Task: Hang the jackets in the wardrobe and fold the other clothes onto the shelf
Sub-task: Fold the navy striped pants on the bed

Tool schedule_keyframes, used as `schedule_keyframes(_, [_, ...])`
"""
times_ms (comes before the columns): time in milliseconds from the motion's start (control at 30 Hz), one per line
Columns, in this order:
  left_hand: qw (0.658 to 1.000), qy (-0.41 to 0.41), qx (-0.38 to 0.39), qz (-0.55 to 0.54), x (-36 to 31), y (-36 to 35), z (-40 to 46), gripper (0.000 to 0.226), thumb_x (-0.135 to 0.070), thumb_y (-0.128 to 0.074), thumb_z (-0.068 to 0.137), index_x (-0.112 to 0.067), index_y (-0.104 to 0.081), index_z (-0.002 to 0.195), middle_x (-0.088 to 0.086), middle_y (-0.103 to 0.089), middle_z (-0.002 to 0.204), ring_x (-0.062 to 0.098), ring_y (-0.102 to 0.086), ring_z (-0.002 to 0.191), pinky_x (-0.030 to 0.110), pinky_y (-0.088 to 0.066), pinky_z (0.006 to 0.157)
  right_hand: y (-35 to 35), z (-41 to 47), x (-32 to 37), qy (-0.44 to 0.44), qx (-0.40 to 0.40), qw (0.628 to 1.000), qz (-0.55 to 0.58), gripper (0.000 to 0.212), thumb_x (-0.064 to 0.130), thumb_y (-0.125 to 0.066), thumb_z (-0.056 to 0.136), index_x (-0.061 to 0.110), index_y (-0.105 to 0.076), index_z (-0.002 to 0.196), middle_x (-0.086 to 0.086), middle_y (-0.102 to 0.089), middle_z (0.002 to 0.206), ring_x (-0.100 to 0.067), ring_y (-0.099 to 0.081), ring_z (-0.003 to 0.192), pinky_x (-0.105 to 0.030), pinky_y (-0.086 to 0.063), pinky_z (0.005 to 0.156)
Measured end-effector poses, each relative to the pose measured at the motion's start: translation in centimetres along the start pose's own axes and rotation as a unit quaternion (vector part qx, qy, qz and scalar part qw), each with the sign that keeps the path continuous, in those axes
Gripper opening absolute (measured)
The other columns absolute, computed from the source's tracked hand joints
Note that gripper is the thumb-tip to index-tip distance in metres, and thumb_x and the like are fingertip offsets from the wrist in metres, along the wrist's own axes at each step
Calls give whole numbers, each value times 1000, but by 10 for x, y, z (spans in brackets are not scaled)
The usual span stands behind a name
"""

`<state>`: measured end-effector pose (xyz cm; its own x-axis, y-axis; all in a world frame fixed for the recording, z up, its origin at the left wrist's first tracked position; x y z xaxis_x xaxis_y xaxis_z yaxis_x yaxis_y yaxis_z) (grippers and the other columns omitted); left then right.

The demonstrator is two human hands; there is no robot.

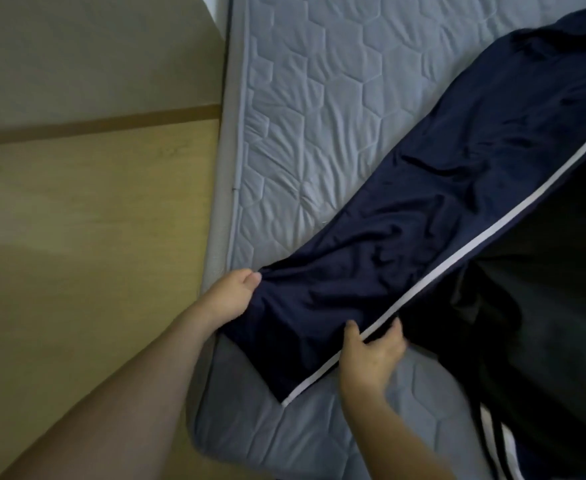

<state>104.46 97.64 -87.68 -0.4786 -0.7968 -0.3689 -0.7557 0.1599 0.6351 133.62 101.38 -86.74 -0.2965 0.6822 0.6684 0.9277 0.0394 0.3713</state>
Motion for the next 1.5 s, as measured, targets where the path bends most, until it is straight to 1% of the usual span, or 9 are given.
schedule_keyframes(100, [1000, 12, -22, -12, 19, 14, -6, 48, -50, -32, 101, -10, -57, 93, 5, -64, 98, 22, -59, 89, 26, -40, 66, -35, -18, -34, -104, 93, 989, 37, 34, 22, -68, 86, 11, -53, 114, -13, -57, 118, -27, -58, 103, -45, -47, 97])
schedule_keyframes(233, [990, -89, 16, 107, 14, 13, -32, 52, -72, -37, 88, -33, -38, 123, -9, -59, 111, 18, -61, 94, 29, -41, 67, -68, -21, -37, -192, 142, 945, 224, 39, 20, -65, 90, 15, -48, 124, -4, -64, 115, -24, -64, 102, -41, -51, 93])
schedule_keyframes(400, [939, -258, -101, 202, -21, 24, -55, 40, -39, -50, 96, -27, -37, 133, -2, -54, 126, 22, -58, 107, 34, -42, 83, -87, -19, -19, -207, 209, 900, 321, 30, 17, -60, 93, 11, -60, 122, -13, -69, 114, -30, -67, 103, -48, -50, 95])
schedule_keyframes(600, [949, -168, -85, 255, 4, 14, -40, 28, -35, -44, 99, -14, -60, 107, 2, -52, 114, 24, -52, 105, 36, -42, 90, -91, -17, -26, -220, 187, 891, 351, 31, 7, -62, 88, 14, -60, 119, -12, -70, 112, -32, -68, 101, -53, -50, 92])
schedule_keyframes(733, [985, -84, -133, 73, 20, 32, -33, 24, -25, -43, 101, -6, -56, 93, 11, -60, 100, 31, -55, 96, 38, -42, 81, -88, -19, -37, -234, 179, 907, 300, 41, 19, -69, 86, 15, -58, 125, -5, -70, 114, -26, -68, 102, -48, -50, 95])
schedule_keyframes(967, [996, -59, -59, 15, 21, 15, -32, 30, -33, -45, 101, -5, -56, 98, 11, -65, 102, 32, -59, 97, 39, -45, 83, -95, -54, -49, -250, 261, 928, 90, 34, 39, -71, 83, 17, -62, 107, 0, -76, 90, -18, -73, 81, -30, -57, 63])
schedule_keyframes(1100, [998, 43, 18, -33, 82, 28, -52, 37, -39, -47, 99, -8, -59, 81, 6, -64, 84, 27, -61, 85, 31, -42, 69, -107, -115, -65, -333, 376, 864, -23, 47, 43, -67, 86, 8, -59, 116, -14, -73, 100, -31, -72, 88, -43, -59, 69])
schedule_keyframes(1267, [975, 192, 73, 80, 196, 84, -118, 40, -39, -40, 101, -8, -60, 116, 11, -61, 120, 28, -58, 105, 33, -45, 91, -134, -245, -91, -429, 493, 752, -83, 38, 37, -61, 89, 0, -70, 93, -18, -73, 93, -30, -72, 81, -39, -56, 69])
schedule_keyframes(1500, [962, 224, 29, -150, 144, 141, -134, 16, -9, -48, 93, -24, -53, 93, 8, -58, 93, 22, -51, 76, 24, -40, 55, -128, -244, -45, -482, 369, 791, 74, 43, 11, -45, 99, -11, -69, 72, -21, -67, 70, -32, -67, 55, -34, -55, 41])
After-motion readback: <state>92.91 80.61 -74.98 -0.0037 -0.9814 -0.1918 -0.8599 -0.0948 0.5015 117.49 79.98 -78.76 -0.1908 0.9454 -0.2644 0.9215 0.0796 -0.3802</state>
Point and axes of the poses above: each hand's wrist, its own z-axis towards the middle knuckle, its own y-axis out of the back of the hand, x = y × z, the point moved 10 cm from there along z, towards the middle knuckle
